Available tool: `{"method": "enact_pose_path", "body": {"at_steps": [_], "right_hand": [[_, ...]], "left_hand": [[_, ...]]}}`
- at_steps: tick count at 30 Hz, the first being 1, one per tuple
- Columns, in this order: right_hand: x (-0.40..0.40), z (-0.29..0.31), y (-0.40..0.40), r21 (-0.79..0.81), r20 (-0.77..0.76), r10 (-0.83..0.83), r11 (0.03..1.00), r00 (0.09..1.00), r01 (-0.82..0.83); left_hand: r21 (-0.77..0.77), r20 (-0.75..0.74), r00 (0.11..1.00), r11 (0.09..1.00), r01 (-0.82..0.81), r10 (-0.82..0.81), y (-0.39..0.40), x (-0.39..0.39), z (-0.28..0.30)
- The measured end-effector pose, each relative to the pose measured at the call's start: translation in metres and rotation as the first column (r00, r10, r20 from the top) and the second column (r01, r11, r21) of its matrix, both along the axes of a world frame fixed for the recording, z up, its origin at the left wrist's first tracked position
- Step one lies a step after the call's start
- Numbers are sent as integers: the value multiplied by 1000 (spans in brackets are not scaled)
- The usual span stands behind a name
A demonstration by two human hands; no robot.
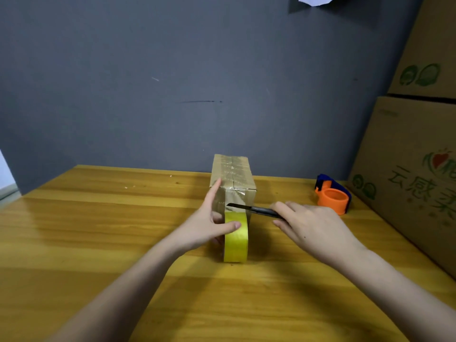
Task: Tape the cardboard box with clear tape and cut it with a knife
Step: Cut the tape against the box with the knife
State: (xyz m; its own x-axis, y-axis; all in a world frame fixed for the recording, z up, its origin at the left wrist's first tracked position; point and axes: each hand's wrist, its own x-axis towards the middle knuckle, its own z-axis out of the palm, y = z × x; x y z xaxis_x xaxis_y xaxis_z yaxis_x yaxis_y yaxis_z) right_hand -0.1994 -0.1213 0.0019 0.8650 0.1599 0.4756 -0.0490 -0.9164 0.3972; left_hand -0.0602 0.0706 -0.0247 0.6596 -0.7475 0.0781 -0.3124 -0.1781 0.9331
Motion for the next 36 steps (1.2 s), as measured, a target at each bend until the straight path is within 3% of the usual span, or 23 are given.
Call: {"method": "enact_pose_path", "body": {"at_steps": [12, 23, 31, 36], "right_hand": [[5, 6, 1, -171, 7, -8, 985, 1000, 9], [12, -4, 10, -226, 33, -40, 973, 999, 46], [-5, -5, -14, -193, -18, -177, 966, 984, 170], [-22, -10, -20, -18, -52, -233, 972, 971, 233]], "left_hand": [[-15, -7, 1000, 1000, -4, 3, -2, 0, -1], [-18, 4, 1000, 1000, 8, -8, -2, 1, -3], [-38, -17, 1000, 999, 23, -23, 0, 4, -5], [-148, -19, 998, 988, 53, -56, 0, -3, -11]]}}
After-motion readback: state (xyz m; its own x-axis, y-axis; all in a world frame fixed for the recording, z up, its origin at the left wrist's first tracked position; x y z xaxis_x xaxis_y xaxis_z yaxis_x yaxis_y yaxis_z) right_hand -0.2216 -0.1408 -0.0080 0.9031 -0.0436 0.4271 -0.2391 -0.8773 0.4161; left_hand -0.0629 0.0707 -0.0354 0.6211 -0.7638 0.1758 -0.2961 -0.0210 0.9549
